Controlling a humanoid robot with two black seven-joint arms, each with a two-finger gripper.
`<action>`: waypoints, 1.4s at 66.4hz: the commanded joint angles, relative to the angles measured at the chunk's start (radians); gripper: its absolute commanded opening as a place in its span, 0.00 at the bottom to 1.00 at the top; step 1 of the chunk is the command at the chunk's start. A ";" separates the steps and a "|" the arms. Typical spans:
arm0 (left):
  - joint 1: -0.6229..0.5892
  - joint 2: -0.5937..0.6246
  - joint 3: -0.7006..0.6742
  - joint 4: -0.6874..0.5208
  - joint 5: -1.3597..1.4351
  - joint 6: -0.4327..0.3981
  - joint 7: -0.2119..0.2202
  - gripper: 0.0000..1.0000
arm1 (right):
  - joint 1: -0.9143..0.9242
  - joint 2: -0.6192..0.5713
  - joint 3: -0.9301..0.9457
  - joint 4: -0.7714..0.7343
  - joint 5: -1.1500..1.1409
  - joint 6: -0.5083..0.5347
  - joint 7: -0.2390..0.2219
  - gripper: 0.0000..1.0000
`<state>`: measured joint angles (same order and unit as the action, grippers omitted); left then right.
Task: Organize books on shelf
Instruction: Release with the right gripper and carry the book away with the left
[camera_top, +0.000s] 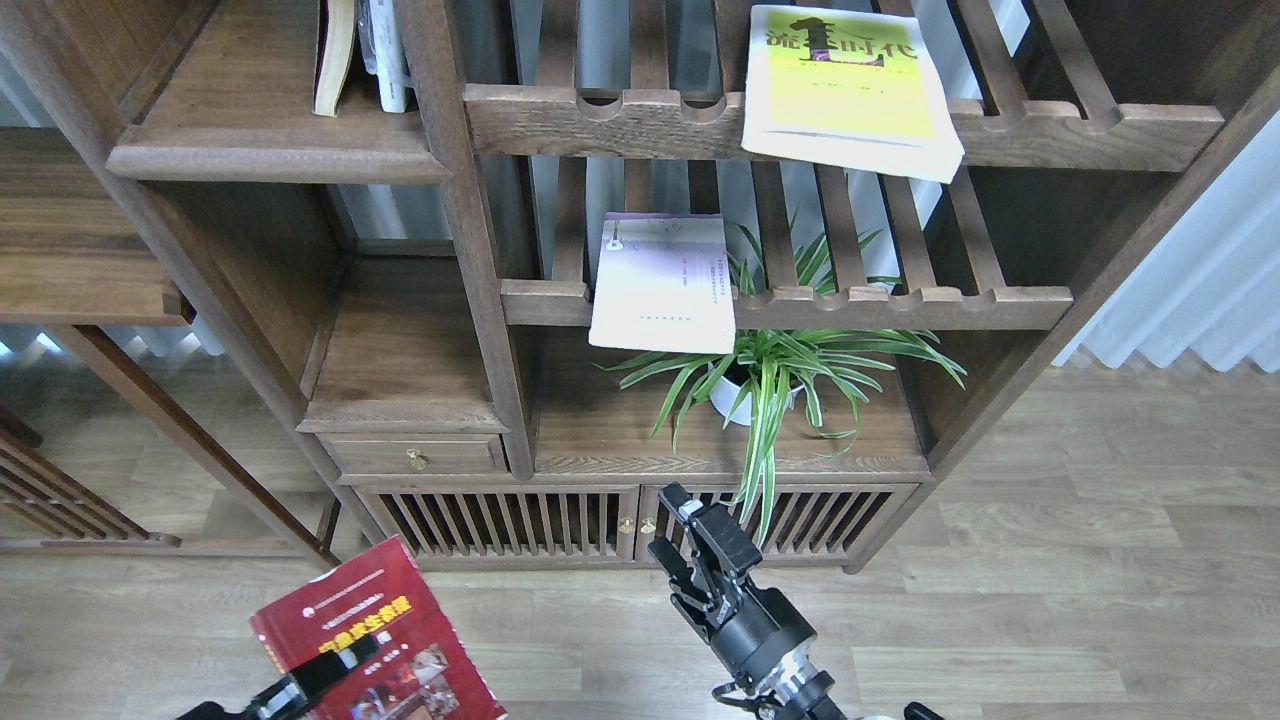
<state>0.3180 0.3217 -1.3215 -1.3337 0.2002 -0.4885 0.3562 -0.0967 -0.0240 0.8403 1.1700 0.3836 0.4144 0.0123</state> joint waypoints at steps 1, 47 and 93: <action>0.009 -0.064 -0.120 -0.044 0.077 0.000 0.001 0.04 | -0.003 0.003 0.011 -0.001 0.000 0.000 0.000 0.99; 0.118 -0.316 -0.490 -0.048 0.042 0.000 0.000 0.04 | -0.003 0.024 0.026 -0.043 -0.002 -0.003 -0.005 0.99; 0.035 -0.316 -0.636 -0.048 -0.323 0.000 -0.008 0.04 | 0.000 0.024 0.048 -0.073 -0.002 -0.003 -0.006 0.99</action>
<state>0.3806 -0.0001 -1.9324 -1.3819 -0.0925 -0.4887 0.3480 -0.0992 0.0000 0.8882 1.1012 0.3819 0.4111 0.0074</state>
